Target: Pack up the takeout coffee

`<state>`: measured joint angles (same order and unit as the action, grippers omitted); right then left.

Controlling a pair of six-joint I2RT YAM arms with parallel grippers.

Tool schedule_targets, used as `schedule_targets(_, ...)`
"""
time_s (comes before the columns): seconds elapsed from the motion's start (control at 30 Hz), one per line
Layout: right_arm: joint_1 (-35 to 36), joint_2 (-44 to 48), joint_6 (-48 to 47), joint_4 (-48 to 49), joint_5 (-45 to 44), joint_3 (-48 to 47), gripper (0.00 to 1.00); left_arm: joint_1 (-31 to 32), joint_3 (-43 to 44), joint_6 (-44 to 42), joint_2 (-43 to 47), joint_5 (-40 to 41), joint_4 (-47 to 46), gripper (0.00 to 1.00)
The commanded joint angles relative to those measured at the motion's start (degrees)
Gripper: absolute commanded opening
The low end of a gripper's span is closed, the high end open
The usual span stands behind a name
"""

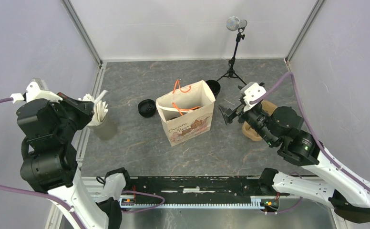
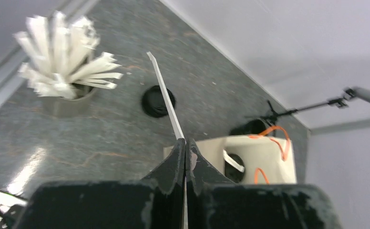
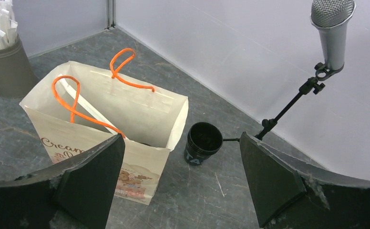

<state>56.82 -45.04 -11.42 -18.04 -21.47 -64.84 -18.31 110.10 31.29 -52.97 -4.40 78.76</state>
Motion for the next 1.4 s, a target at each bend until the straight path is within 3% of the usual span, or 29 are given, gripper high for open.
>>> schedule_targets(0.0,-0.20,-0.66,0.63,0.40,0.36,-3.02,0.97,-0.33,-1.00,5.51,-0.03,-17.16,-5.09,0.02)
schedule_targets(0.13,-0.22,-1.09,1.40,1.30,0.68,-2.59,0.98,-0.31,-3.65,9.39,-1.52,-31.25,-10.82,0.02)
schedule_targets(0.27,-0.22,-2.45,1.83,1.23,1.78,-3.42,0.97,-0.33,-5.29,14.31,-1.26,-40.52,-18.79,0.02)
schedule_targets(0.37,-0.22,-3.34,2.31,1.09,2.15,-4.65,0.97,-0.33,-5.65,17.43,-1.80,-45.57,-19.79,0.02)
schedule_targets(0.63,-0.24,-4.42,3.57,1.37,3.31,-5.39,0.97,-0.28,-4.68,11.14,-4.79,-50.28,-8.02,0.03)
schedule_targets(0.87,-0.18,-4.49,3.91,1.01,3.70,-6.06,0.97,-0.28,-3.33,2.36,-5.81,-47.73,1.88,0.02)
schedule_targets(1.17,-0.16,-4.44,3.25,0.37,3.38,-6.60,0.97,-0.37,-11.10,0.76,-4.72,-46.22,-0.62,0.02)
schedule_targets(1.37,-0.22,-4.31,3.25,0.14,3.05,-6.88,0.97,-0.20,-20.80,6.07,-3.31,-46.90,-10.97,0.02)
